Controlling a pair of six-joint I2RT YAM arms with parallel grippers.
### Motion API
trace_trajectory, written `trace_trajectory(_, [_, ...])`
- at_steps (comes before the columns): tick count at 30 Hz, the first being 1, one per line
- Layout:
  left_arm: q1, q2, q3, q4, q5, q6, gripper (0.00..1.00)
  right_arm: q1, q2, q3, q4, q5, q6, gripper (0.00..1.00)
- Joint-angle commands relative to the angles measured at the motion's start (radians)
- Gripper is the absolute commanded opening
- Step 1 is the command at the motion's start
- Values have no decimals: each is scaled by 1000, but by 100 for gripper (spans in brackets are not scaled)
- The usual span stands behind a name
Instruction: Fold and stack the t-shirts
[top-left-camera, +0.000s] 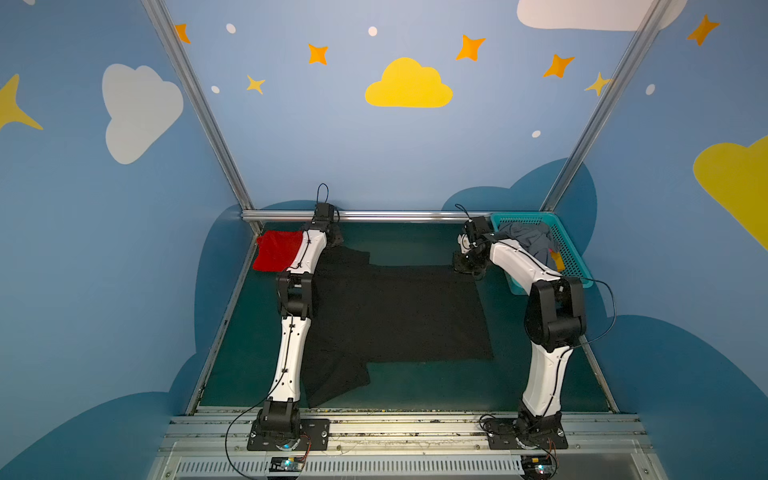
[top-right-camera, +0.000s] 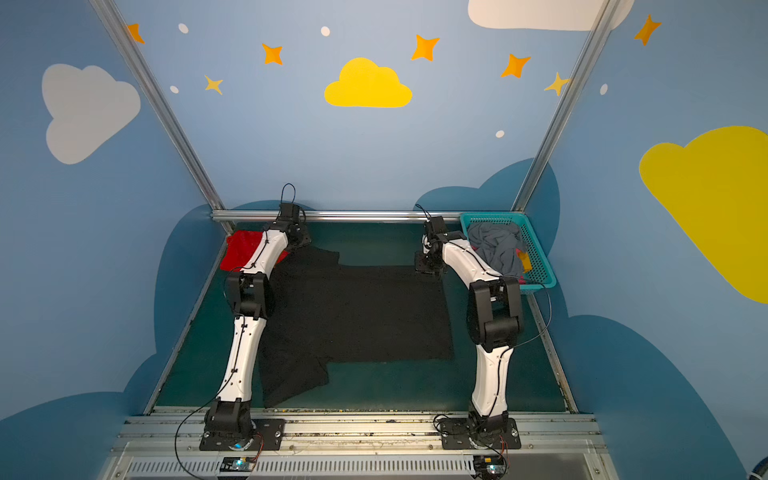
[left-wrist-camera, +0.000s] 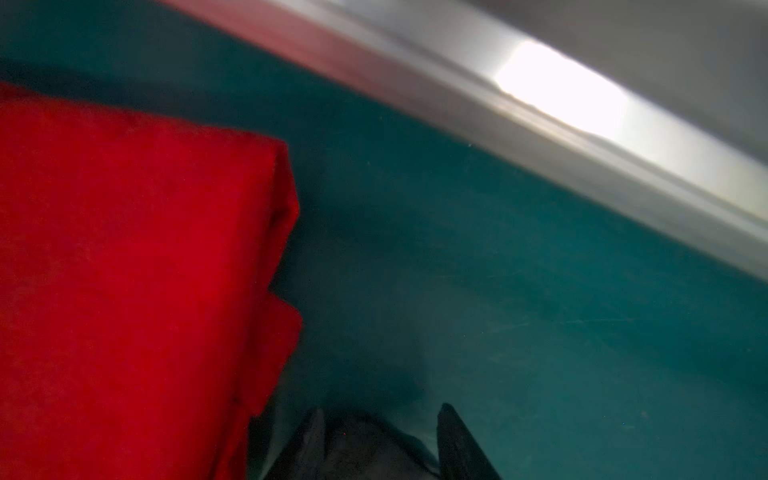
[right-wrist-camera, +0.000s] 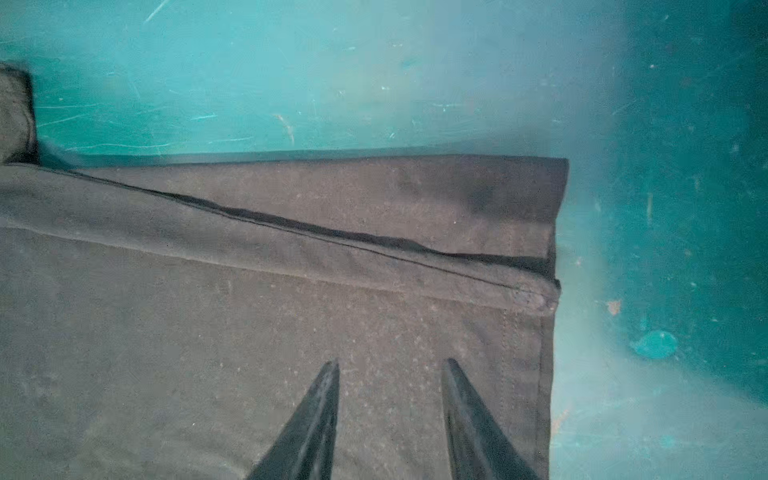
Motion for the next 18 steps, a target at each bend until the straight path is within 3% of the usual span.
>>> trace_trajectory(1, [9,28,14,-52,54,-23,37,4,-56,-7,-15,-12,8,42])
trace_trajectory(9, [10,15,15,-65,62,-30,5,4,-64,-12,-17,-10,6,42])
trace_trajectory(18, [7,-114,-72,-4,77,-3,5,4,-91,-29,-11,-12,5,41])
